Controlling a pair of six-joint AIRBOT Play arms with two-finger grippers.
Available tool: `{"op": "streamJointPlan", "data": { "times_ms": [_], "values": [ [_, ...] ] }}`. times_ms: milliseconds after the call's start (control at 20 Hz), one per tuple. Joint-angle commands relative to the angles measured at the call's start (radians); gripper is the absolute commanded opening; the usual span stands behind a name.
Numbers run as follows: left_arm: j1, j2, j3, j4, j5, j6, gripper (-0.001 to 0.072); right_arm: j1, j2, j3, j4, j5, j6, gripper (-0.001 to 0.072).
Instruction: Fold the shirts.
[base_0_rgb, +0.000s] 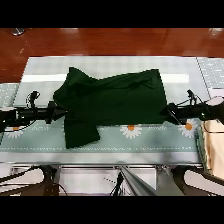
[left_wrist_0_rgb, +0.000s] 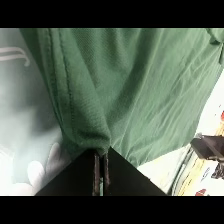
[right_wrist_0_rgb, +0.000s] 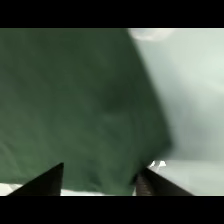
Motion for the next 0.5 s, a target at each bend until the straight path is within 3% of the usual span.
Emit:
{"op": "streamJointPlan", "data": {
  "times_ms": [0, 50, 250, 450],
  "values": [
    [0.000, 0.004, 0.001, -0.001, -0.014, 0.000, 0.0019, 0.068, -0.081, 0.080, 0.018, -0.029, 0.015, 0.0275],
    [0.000, 0.017, 0.002, -0.010, -0.021, -0.002, 0.0019, 0.085, -0.085, 0.109, 0.022, -0.027, -0.014, 0.0027],
    [0.000, 0.175, 0.105, -0.101, -0.040, -0.056, 0.0019, 0.100, -0.070, 0.389, 0.018, 0.092, -0.039, 0.0021],
    [0.000, 0.405, 0.489, -0.209, 0.056, -0.104, 0.0018, 0.100, 0.016, 0.911, -0.018, 0.159, -0.011, 0.0021]
  ]
}}
